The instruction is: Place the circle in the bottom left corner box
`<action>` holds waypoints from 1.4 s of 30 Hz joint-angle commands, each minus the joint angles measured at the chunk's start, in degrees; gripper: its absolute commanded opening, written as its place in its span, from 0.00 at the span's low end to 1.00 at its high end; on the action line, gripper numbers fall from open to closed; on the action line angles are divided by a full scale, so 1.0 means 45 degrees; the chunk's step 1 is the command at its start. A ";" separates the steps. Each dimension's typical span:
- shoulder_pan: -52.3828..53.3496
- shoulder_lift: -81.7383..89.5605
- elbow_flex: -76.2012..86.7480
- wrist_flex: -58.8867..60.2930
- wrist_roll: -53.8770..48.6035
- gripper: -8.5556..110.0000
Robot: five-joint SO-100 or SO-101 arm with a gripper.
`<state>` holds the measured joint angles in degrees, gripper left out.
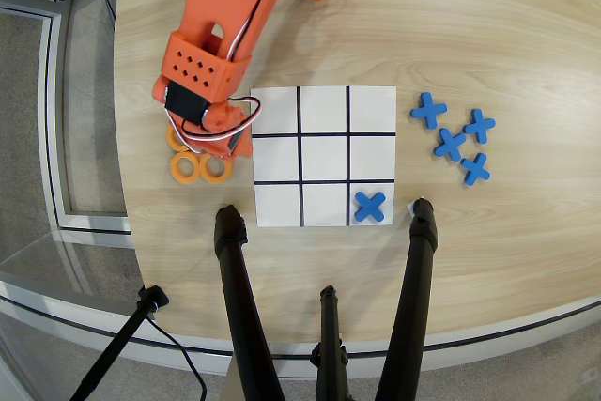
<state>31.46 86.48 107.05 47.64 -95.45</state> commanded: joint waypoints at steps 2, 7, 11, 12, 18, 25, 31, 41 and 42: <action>0.0137 -0.0195 -0.0664 -0.0098 -0.0137 0.26; 0.0352 -0.0527 -0.0957 -0.0098 -0.0234 0.26; 0.0449 -0.0684 -0.0977 -0.0098 -0.0332 0.26; 0.0449 -0.0723 -0.0977 -0.0117 -0.0352 0.26; 0.0352 -0.0859 -0.0762 -0.0254 -0.0352 0.26; 0.0234 -0.0996 -0.0664 -0.0332 -0.0352 0.26; 0.0215 -0.1289 -0.0645 -0.0586 -0.0352 0.26; 0.0117 -0.1504 -0.0059 -0.1133 -0.0352 0.26; 0.0098 -0.1504 0.0039 -0.1211 -0.0352 0.26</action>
<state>32.26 79.37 106.96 42.98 -96.68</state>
